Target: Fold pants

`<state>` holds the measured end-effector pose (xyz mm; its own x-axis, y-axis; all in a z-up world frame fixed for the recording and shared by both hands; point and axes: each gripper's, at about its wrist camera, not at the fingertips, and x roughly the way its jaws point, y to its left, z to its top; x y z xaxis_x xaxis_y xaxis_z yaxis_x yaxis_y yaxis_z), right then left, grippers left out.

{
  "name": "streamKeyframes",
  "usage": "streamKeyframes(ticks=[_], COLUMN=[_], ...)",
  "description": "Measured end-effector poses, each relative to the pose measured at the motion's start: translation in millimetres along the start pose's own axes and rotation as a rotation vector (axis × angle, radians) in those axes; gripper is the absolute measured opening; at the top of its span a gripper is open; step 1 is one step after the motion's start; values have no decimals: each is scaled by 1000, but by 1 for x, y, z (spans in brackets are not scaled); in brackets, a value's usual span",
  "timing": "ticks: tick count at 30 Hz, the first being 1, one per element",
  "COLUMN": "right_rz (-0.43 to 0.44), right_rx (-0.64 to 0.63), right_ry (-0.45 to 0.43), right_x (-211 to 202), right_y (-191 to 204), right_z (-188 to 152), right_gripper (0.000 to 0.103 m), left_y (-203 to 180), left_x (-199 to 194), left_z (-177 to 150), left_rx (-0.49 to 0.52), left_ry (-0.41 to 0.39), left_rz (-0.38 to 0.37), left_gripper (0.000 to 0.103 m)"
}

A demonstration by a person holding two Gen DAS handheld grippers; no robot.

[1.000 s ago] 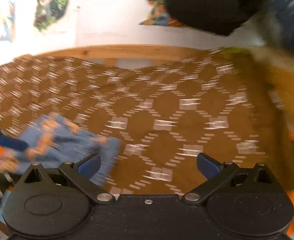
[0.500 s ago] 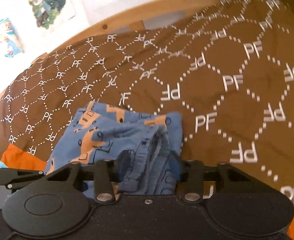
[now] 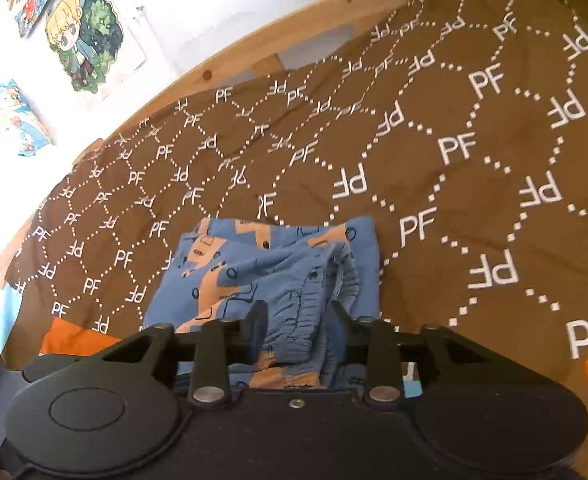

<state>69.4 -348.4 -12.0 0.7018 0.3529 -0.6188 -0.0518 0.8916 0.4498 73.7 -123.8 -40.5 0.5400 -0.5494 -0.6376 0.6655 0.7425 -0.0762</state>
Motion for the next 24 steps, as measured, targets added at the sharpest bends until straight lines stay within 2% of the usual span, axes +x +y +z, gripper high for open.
streamKeyframes(ticks=[2, 4, 5, 7, 8, 11, 15, 18, 20, 21, 22, 23, 24], right_rz=[-13, 4, -3, -20, -17, -6, -26, -72, -127, -140, -159, -186, -222], right_rx=[-10, 2, 0, -28, -31, -1, -35, -64, -103, -133, -164, -198, -232], right_ry=[18, 33, 37, 21, 7, -33, -55, 8, 60, 46, 34, 28, 16], right_x=[8, 17, 20, 18, 13, -7, -27, -11, 3, 2, -1, -5, -10], right_y=[0, 0, 1, 5, 6, 4, 11, 11, 11, 13, 17, 21, 24], right_z=[0, 0, 0, -1, -1, 2, 6, -2, -12, -17, -20, -21, -21], right_gripper=[38, 34, 25, 16, 4, 4, 4, 6, 11, 14, 18, 30, 35], left_y=[0, 0, -1, 0, 1, -1, -6, -5, 0, 3, 6, 10, 13], left_x=[1, 1, 2, 1, -1, -10, -12, 0, 3, 0, -6, -13, -20], left_z=[-1, -2, -2, -2, -1, 4, 5, 0, -2, -2, 0, 2, 3], left_rx=[4, 8, 9, 3, -7, -17, 5, 14, -6, -23, -37, -48, -61], left_ry=[5, 6, 7, 4, -2, -36, -39, 30, 74, 76, 74, 56, 26], left_rz=[3, 5, 9, 10, 8, -18, -40, -32, -50, -66, -82, -93, -83], left_gripper=[5, 5, 5, 5, 5, 5, 5, 5, 7, 13, 26, 38, 61])
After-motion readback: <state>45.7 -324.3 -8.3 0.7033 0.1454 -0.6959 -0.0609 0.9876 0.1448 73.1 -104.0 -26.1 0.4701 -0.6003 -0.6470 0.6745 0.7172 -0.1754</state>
